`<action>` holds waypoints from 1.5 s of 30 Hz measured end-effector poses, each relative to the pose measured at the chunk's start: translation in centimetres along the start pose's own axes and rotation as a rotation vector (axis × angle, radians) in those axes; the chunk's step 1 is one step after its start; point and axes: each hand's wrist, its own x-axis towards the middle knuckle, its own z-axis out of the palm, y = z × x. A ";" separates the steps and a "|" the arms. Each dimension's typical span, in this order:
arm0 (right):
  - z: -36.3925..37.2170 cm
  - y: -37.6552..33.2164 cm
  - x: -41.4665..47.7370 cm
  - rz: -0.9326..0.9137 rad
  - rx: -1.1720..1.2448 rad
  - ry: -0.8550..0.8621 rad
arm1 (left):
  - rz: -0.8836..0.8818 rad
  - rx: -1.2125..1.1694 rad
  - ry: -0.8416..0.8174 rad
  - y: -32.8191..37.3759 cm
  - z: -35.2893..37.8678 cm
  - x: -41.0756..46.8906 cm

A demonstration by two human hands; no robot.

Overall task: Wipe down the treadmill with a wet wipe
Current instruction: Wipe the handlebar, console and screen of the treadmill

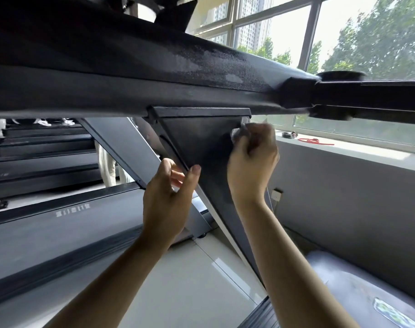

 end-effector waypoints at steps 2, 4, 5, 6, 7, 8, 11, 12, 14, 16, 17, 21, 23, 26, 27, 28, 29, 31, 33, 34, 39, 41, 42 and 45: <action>0.0 1.4 0.0 -0.038 -0.005 0.016 | 0.009 0.011 0.008 0.0 -0.1 0.2; -1.0 5.3 -1.9 0.034 -0.111 0.041 | 0.033 0.018 0.004 0.0 0.0 0.4; -1.9 7.5 -3.2 0.133 -0.157 0.056 | 0.044 0.005 -0.001 -0.1 0.1 0.4; -2.8 9.6 -4.5 0.262 -0.189 0.061 | 0.052 -0.013 -0.004 -0.3 0.2 0.3; -3.8 11.2 -5.6 0.403 -0.218 0.039 | 0.057 -0.030 -0.004 -0.4 0.2 0.2; -4.6 12.1 -6.3 0.507 -0.249 0.007 | 0.056 -0.047 -0.005 -0.5 0.3 0.0; -4.6 10.4 -5.0 0.513 -0.247 -0.021 | 0.013 -0.122 -0.027 -0.8 0.6 -0.5; -3.8 8.5 -3.6 0.425 -0.204 -0.009 | -0.023 -0.149 -0.041 -0.9 0.6 -0.5; -1.7 4.4 -0.7 0.194 -0.076 -0.006 | -0.089 -0.203 -0.069 -1.1 0.6 -0.4; -0.1 1.7 1.0 0.035 0.052 0.007 | -0.103 -0.220 -0.087 -1.2 0.5 -0.4; 0.5 1.5 1.3 -0.019 0.072 0.016 | -0.100 -0.229 -0.086 -1.2 0.5 -0.4; -0.9 7.3 -1.2 -0.010 -0.132 0.046 | -0.136 -0.313 -0.064 -1.9 1.1 -1.1; -3.2 13.1 -2.8 0.255 -0.262 0.040 | -0.143 -0.337 -0.052 -2.8 1.9 -1.8; -6.9 19.0 -5.2 0.623 -0.386 -0.069 | -0.174 -0.343 -0.045 -4.0 3.4 -3.2; -7.2 19.3 -5.6 0.647 -0.381 -0.085 | -0.182 -0.334 -0.031 -4.3 3.9 -3.4; -7.4 19.1 -5.7 0.624 -0.365 -0.075 | -0.193 -0.329 -0.009 -4.6 4.7 -3.9; -6.9 17.7 -5.4 0.557 -0.326 -0.052 | -0.206 -0.329 0.020 -4.8 5.2 -4.3; -5.5 14.2 -4.5 0.347 -0.173 -0.033 | -0.215 -0.306 0.044 -5.0 6.1 -5.3; -4.7 11.4 -4.0 0.101 -0.013 -0.083 | -0.213 -0.265 0.033 -5.3 7.2 -6.2; -4.6 11.2 -4.3 -0.004 0.026 -0.121 | -0.198 -0.252 0.036 -5.6 7.5 -6.5; -7.5 21.7 -8.6 0.177 -0.060 -0.021 | -0.102 -0.251 0.024 -6.4 9.2 -7.7; -8.8 24.5 -10.4 0.394 -0.113 0.001 | -0.077 -0.216 0.036 -6.1 9.5 -8.3; -8.9 24.6 -10.5 0.458 -0.123 -0.007 | -0.082 -0.216 0.054 -6.2 9.4 -8.1; -7.6 20.4 -8.2 0.340 -0.097 -0.009 | -0.125 -0.231 0.101 -6.4 9.3 -8.0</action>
